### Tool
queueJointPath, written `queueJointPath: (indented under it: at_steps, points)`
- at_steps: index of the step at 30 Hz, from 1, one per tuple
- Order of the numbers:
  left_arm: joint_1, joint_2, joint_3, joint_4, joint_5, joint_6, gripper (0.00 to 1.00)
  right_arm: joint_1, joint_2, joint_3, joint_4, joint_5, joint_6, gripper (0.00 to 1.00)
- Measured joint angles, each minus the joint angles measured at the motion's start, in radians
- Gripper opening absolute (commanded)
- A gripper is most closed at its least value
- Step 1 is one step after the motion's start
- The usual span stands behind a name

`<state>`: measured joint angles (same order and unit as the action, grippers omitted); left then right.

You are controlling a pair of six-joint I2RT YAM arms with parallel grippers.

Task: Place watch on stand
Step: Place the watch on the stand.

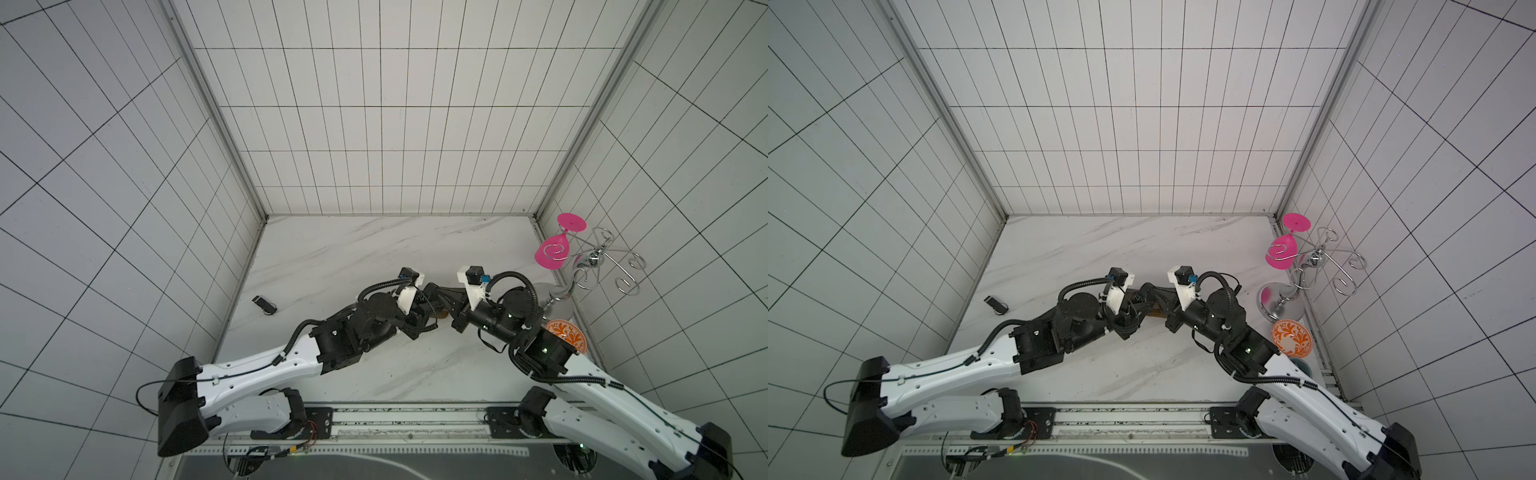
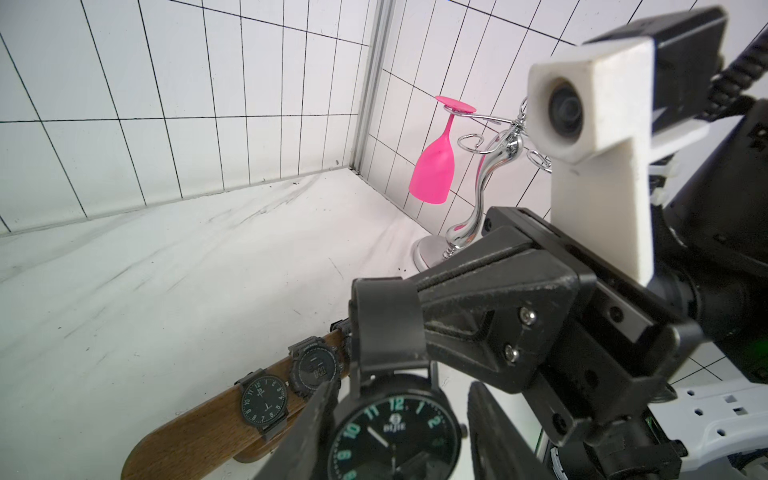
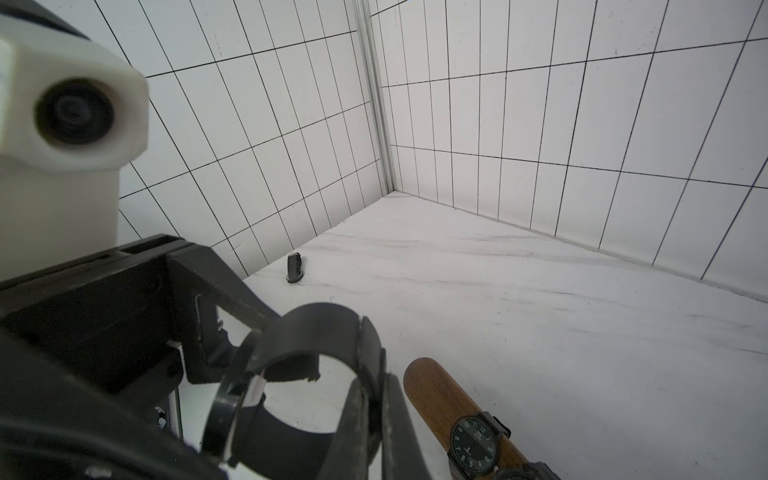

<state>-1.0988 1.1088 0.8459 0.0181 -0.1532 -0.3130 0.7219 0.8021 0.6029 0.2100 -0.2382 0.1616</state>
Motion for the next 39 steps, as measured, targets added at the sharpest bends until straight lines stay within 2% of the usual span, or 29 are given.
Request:
queueJointPath:
  at_steps: [11, 18, 39]
  points:
    - [0.0, 0.034, 0.03, -0.069, -0.021, 0.014, 0.51, 0.023, 0.0, 0.0, -0.027, 0.028, -0.013, 0.0]
    - [0.0, 0.04, 0.037, -0.106, -0.038, 0.028, 0.42, 0.027, -0.001, 0.0, -0.035, 0.046, -0.014, 0.0]
    - [0.0, 0.04, 0.037, -0.111, -0.029, 0.029, 0.31, 0.047, 0.003, 0.002, -0.087, 0.095, -0.024, 0.0]
